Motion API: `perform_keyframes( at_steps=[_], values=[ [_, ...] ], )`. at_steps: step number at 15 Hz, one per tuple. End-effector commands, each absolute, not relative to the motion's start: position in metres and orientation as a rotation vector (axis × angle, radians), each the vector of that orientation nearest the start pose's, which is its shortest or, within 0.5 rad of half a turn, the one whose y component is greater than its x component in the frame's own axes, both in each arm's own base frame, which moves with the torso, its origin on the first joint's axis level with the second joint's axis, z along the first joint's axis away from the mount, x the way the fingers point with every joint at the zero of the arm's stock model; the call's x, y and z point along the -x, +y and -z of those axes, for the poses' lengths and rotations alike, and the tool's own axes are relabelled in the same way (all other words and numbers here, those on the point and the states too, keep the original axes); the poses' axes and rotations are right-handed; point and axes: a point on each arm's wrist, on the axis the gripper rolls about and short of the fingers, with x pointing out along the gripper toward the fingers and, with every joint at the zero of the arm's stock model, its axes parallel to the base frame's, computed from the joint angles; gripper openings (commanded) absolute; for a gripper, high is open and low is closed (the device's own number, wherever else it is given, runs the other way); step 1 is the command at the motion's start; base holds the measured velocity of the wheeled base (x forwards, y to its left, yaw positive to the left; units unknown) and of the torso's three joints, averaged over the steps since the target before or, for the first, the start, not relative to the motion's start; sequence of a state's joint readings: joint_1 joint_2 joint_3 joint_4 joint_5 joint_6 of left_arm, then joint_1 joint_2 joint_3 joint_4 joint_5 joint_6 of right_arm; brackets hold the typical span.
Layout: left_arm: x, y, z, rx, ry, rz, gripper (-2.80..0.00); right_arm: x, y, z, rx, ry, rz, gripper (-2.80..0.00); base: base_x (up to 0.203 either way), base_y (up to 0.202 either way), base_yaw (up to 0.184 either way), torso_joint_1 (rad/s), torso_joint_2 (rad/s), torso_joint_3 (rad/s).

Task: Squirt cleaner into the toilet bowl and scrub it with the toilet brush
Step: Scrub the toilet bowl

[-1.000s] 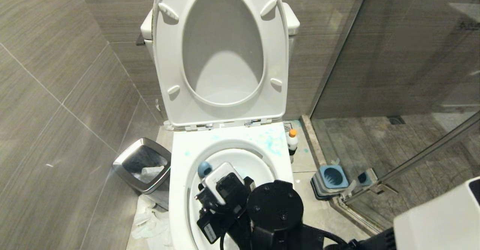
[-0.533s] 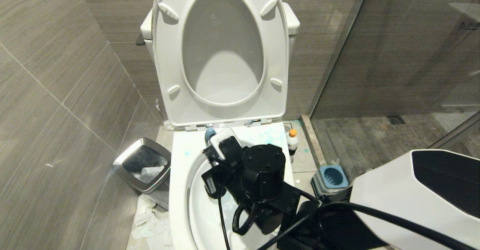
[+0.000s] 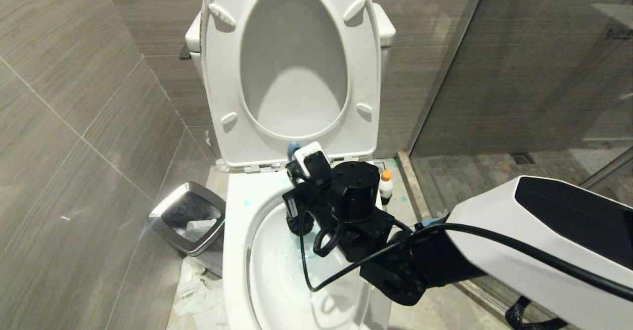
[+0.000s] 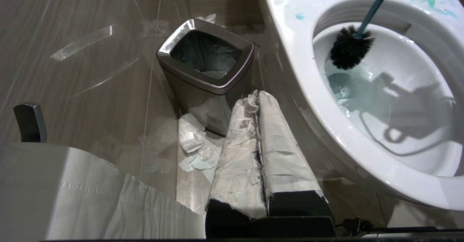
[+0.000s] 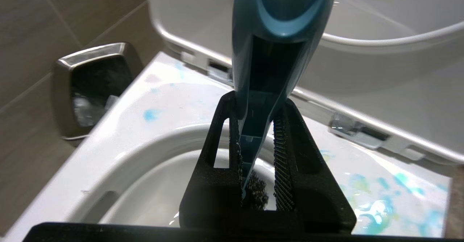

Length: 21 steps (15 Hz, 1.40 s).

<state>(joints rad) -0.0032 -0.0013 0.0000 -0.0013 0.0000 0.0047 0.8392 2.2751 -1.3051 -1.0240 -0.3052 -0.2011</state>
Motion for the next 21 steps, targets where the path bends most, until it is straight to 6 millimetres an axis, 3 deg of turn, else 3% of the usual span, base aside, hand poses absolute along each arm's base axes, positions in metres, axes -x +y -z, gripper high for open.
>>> perform_keyframes(
  at_steps=[1,6,13,18,21],
  values=[
    [0.023,0.000,-0.076,-0.005,-0.002,0.003,-2.80,-0.319,0.323,-0.139,0.169,-0.113,-0.491,-2.80,0.000,0.000,0.000,0.000,0.00,0.000],
    [0.023,0.000,-0.076,-0.005,-0.002,0.003,-2.80,-0.296,0.292,-0.145,0.204,-0.062,-0.486,-2.80,0.000,0.000,0.000,0.000,0.00,0.000],
    [0.023,0.000,-0.076,-0.005,-0.002,0.003,-2.80,-0.210,0.251,-0.139,0.225,0.016,-0.584,-2.80,0.000,0.000,0.000,0.000,0.00,0.000],
    [0.023,0.000,-0.076,-0.005,-0.002,0.002,-2.80,-0.162,0.252,-0.138,0.208,0.032,-0.657,-2.80,0.000,0.000,0.000,0.000,0.00,0.000],
    [0.023,0.000,-0.076,-0.005,-0.002,0.003,-2.80,-0.146,0.258,-0.135,0.187,0.048,-0.679,-2.80,0.000,0.000,0.000,0.000,0.00,0.000]
  ],
)
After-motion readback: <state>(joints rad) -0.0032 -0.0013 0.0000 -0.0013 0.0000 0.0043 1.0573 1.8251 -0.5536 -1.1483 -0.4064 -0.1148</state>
